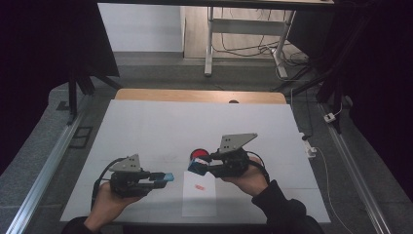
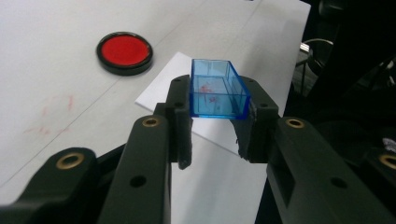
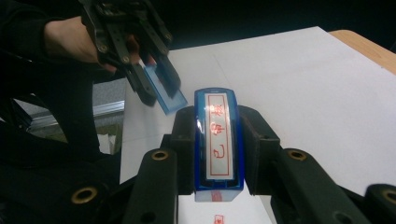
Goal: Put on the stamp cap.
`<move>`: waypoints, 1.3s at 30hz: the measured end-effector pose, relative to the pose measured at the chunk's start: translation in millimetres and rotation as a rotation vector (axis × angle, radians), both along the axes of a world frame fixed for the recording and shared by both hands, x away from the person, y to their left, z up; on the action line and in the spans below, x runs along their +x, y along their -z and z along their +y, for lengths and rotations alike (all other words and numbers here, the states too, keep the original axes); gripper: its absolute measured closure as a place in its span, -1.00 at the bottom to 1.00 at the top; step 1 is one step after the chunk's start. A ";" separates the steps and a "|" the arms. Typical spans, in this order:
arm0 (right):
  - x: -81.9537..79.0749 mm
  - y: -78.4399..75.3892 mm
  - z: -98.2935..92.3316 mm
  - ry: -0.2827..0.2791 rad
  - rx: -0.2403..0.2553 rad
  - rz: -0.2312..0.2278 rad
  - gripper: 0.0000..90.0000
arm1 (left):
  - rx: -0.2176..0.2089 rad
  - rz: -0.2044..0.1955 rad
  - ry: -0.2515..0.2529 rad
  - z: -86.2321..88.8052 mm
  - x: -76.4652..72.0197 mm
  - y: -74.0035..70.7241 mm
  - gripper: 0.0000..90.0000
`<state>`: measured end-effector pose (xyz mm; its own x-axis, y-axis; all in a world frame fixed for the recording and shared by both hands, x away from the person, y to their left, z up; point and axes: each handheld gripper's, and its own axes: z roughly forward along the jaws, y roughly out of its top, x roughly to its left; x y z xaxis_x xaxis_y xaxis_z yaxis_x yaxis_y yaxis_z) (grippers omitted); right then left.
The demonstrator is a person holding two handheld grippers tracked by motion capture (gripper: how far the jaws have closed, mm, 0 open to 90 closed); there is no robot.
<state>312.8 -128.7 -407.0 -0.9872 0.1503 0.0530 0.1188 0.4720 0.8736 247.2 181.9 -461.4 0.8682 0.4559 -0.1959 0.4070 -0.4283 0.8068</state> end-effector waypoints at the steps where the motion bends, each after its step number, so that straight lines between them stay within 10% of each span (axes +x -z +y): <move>1: -0.4 -0.2 0.6 -0.004 0.001 0.000 0.57 | 0.004 -0.004 0.008 -2.4 1.2 0.1 0.53; 39: -1.1 3.2 17.8 -0.219 0.074 0.035 0.57 | -0.068 -0.032 0.253 -39.6 23.6 -2.1 0.54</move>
